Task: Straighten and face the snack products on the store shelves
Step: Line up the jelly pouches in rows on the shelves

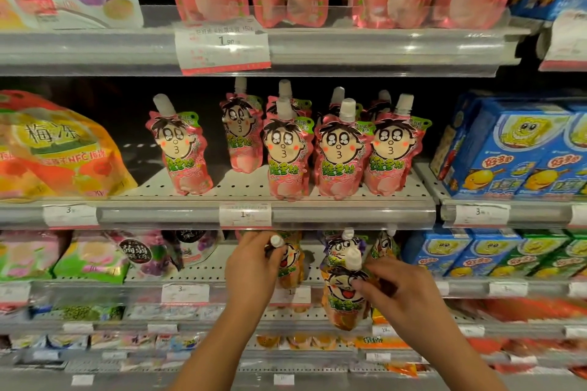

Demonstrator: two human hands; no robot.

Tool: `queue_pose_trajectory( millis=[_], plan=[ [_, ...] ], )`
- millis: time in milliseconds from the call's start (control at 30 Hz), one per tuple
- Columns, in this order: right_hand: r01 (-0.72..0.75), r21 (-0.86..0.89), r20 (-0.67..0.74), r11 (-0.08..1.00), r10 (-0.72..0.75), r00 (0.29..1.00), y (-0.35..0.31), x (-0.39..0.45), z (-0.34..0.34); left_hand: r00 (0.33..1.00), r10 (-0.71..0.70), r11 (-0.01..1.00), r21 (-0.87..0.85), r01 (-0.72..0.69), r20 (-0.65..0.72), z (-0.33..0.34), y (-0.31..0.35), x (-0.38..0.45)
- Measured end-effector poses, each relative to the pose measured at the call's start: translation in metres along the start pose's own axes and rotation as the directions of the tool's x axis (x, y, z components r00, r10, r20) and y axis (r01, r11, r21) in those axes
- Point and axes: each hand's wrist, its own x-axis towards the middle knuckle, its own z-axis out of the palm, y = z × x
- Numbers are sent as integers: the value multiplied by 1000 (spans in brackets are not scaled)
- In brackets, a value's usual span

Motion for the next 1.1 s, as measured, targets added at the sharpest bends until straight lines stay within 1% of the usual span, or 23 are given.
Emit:
queue_pose_trajectory(
  millis=[67, 133, 267, 400, 567, 700, 800, 900, 1033, 1100],
  plan=[
    [-15, 25, 1, 1000, 15, 1000, 1, -2, -1, 1000, -13, 1000, 10, 13, -16, 10, -2, 5],
    [-38, 53, 4, 998, 38, 999, 4, -4, -2, 1000, -5, 998, 60, 5, -10, 20, -6, 7],
    [-49, 42, -13, 998, 50, 999, 9, -10, -2, 999, -31, 997, 74, 33, -25, 33, -7, 8],
    [-64, 19, -31, 998, 65, 997, 10, -12, -4, 999, 32, 994, 103, -31, -11, 38, -5, 7],
    [-78, 18, -22, 997, 79, 997, 8, -12, -5, 996, 51, 997, 54, -55, 70, 36, -23, -1],
    [-77, -4, -16, 997, 77, 997, 7, -12, -2, 997, 60, 998, 1, -60, 47, 33, -40, -10],
    [-67, 3, -8, 998, 67, 998, 4, -11, 1, 1000, -26, 999, -40, 26, 9, 27, -55, -11],
    [-54, -29, 21, 998, 54, 998, -3, -6, 2, 991, -133, 991, 0, 134, -23, 18, -67, -2],
    [-46, -37, 33, 998, 47, 998, -14, 1, 2, 967, -254, 967, 17, 254, 1, 9, -77, 21],
    [-41, -34, 33, 999, 42, 999, -20, 4, 2, 958, -286, 958, 31, 285, 30, 7, -78, 32]
  ],
)
